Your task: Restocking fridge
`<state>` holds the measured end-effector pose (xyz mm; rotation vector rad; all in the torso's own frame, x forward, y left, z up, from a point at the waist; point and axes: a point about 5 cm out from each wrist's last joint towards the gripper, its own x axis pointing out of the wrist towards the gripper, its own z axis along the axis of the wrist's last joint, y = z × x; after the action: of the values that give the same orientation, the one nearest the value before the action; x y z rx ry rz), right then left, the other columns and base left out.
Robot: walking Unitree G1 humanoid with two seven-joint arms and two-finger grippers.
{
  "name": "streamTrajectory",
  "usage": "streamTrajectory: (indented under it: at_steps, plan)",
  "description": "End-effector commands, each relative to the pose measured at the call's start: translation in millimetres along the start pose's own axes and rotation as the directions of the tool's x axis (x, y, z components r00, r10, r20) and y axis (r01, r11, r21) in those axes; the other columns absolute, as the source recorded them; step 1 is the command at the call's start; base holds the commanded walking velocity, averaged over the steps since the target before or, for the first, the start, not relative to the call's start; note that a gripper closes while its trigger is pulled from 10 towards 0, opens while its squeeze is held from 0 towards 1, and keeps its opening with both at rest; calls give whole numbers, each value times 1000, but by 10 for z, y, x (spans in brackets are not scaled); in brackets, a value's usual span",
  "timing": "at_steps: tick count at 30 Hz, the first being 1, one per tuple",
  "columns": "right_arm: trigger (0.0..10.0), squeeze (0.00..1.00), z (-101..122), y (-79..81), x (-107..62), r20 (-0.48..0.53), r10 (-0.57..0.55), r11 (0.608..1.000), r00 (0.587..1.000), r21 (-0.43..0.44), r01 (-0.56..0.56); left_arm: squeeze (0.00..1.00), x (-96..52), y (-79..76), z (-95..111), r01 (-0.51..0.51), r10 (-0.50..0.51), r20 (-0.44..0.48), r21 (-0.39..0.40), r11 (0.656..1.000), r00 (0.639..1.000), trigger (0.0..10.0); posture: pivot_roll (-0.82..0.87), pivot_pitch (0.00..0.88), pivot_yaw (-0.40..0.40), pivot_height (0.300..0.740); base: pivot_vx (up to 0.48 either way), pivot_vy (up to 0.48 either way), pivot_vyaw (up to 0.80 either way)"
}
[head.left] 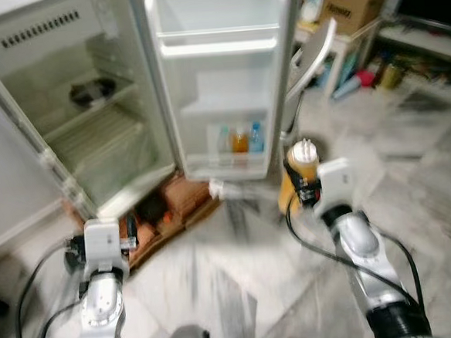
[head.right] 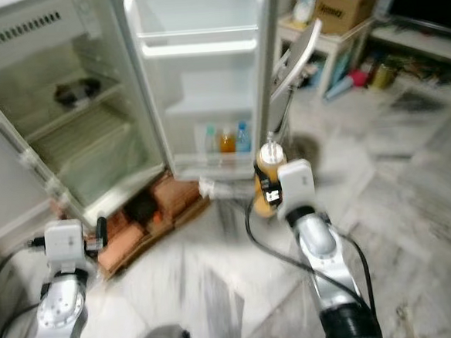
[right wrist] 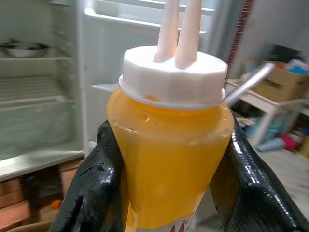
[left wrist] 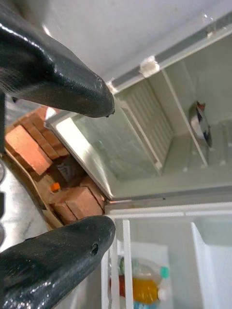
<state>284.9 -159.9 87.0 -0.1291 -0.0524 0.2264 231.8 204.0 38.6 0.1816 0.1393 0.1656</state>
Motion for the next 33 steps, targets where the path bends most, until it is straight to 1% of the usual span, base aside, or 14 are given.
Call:
streamTrajectory:
  at_steps: [1, 18, 24, 28, 30, 33]
  plan:
    - [10000, 0, 91, 33, 61, 44, 5, 1000, 999, 0, -5, 0, 47, 62, 49, 0, -1, 20, 16, 1000, 1000, 10000, 81, 28, -15, 740, 0, 480, 0]
    - [10000, 0, 103, 42, 101, 56, 8, 1000, 998, -5, -8, 0, 54, 62, 85, 35, -36, 52, 26, 999, 998, 10000, 89, 23, -14, 740, 0, 459, 0]
    - [10000, 0, 120, 43, 119, 68, 9, 1000, 998, 7, -9, 0, 60, 58, 95, 43, -45, 59, 30, 999, 997, 10000, 87, 21, -14, 740, 0, 426, 0]
    - [10000, 0, 125, 34, 125, 69, -1, 1000, 998, -10, 1, 0, 58, 48, 100, 47, -49, 61, 29, 998, 997, 10000, 87, 20, -14, 740, 124, 418, 0]
    - [10000, 0, 112, 29, 128, 59, -10, 1000, 998, 1, 10, 0, 59, 51, 96, 44, -45, 59, 30, 999, 997, 10000, 87, 21, -14, 740, 262, 296, 0]
    - [10000, 0, 100, 17, 142, 50, -21, 1000, 999, 4, 21, 0, 71, 51, 106, 38, -40, 62, 34, 999, 997, 10000, 83, 27, -13, 740, 0, 0, -167]
